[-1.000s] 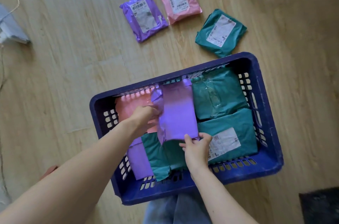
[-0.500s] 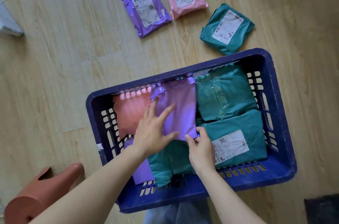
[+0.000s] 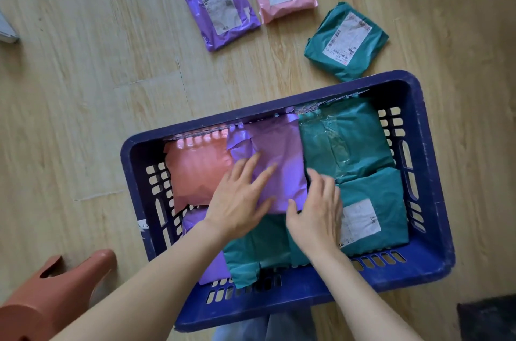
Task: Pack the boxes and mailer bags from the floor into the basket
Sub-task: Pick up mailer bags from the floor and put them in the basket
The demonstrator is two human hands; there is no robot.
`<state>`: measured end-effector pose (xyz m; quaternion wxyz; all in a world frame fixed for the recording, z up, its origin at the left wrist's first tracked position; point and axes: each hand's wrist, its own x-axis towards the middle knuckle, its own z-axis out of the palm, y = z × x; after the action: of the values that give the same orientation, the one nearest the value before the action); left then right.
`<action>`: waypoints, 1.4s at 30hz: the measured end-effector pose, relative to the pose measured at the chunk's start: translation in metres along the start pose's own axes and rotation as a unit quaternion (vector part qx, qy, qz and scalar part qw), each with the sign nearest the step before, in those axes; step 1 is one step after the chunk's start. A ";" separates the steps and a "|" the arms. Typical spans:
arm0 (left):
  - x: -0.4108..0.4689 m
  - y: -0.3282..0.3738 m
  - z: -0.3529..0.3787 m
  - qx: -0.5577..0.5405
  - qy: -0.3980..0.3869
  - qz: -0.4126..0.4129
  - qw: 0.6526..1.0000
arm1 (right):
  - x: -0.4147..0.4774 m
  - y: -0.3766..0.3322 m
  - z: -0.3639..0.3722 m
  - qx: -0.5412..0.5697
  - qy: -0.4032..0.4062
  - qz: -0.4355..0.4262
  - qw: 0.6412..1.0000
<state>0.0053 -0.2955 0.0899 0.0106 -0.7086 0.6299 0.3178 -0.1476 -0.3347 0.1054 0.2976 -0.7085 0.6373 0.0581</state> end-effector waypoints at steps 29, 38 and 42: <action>-0.014 0.004 -0.033 0.031 -0.119 -0.085 0.989 | 0.023 -0.022 -0.019 -0.086 -0.251 -0.147 0.953; -0.075 0.051 -0.130 -0.098 -0.076 -0.199 0.972 | -0.017 -0.067 -0.128 0.111 -0.229 -0.013 0.967; -0.114 0.078 -0.184 -0.130 -0.042 -0.203 0.970 | -0.049 -0.095 -0.192 0.147 -0.213 -0.017 0.966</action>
<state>0.0150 -0.2873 0.3196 0.0095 -0.8027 0.4254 0.4178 -0.1243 -0.3866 0.3175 0.5282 -0.6389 0.5488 0.1077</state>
